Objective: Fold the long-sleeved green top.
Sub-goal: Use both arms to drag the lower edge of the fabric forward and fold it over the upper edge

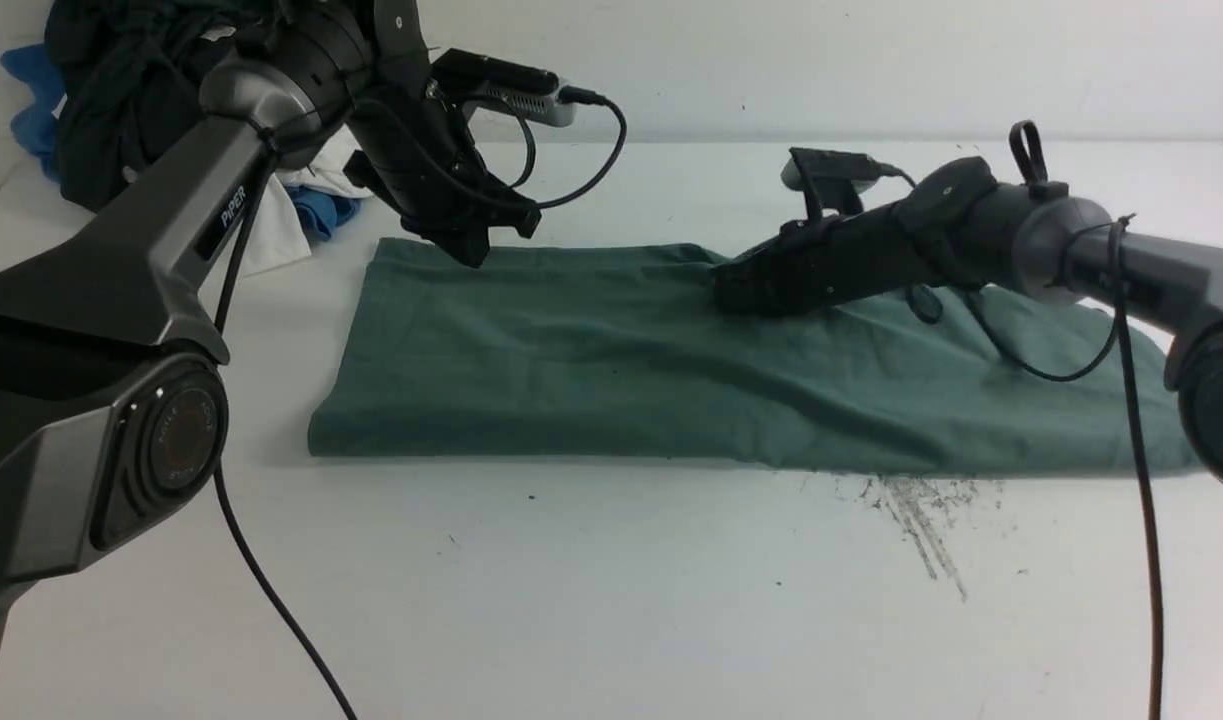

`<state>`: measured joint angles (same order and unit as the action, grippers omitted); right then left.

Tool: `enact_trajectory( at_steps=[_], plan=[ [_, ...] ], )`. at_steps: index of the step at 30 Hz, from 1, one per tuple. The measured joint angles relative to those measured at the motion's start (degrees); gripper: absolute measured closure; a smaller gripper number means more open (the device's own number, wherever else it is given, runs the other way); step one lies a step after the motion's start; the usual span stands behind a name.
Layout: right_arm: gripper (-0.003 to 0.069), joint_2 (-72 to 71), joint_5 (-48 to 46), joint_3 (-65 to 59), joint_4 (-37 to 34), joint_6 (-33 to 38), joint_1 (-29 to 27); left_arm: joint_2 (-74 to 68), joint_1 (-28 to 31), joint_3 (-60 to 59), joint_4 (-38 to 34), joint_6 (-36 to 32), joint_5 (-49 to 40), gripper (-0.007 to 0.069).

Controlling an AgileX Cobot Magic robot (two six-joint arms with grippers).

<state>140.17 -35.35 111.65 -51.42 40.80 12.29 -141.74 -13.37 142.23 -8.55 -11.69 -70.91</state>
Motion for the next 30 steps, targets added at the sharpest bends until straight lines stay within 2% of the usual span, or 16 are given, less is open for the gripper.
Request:
enact_trajectory(
  at_steps=[3, 8, 12, 15, 18, 24, 30],
  plan=[
    [0.0667, -2.92, 2.12, -0.05, 2.45, -6.71, -3.21, 1.24, -0.04, -0.07, -1.16, -0.02, -0.07, 0.0631],
    [0.0667, -12.19, -4.71, -0.05, 8.22, -8.59, -7.47, 4.15, -0.66, -0.07, -3.80, -0.27, -0.17, 0.0631],
    [0.0667, -19.26, -21.11, 0.17, 19.37, -11.98, -9.51, 5.08, -2.21, -3.57, -6.23, -0.40, -0.04, 0.0631],
    [0.0667, -17.50, -28.00, -0.09, 28.27, -16.20, -10.43, 4.82, -3.28, -9.85, -6.35, -1.84, 0.02, 0.0631],
    [0.0667, -12.97, -27.85, -0.49, 33.58, -19.53, -11.81, 4.10, -3.72, -15.71, -6.35, -4.12, 0.09, 0.0631],
    [0.0667, -5.87, -21.22, -0.61, 36.22, -22.19, -13.11, 4.30, -3.60, -22.61, -4.98, -5.34, 1.42, 0.0631],
    [0.0667, -5.70, -13.70, -0.34, 41.32, -24.73, -13.10, 5.47, -3.60, -24.51, -3.31, -4.84, 2.03, 0.0631]
  ],
)
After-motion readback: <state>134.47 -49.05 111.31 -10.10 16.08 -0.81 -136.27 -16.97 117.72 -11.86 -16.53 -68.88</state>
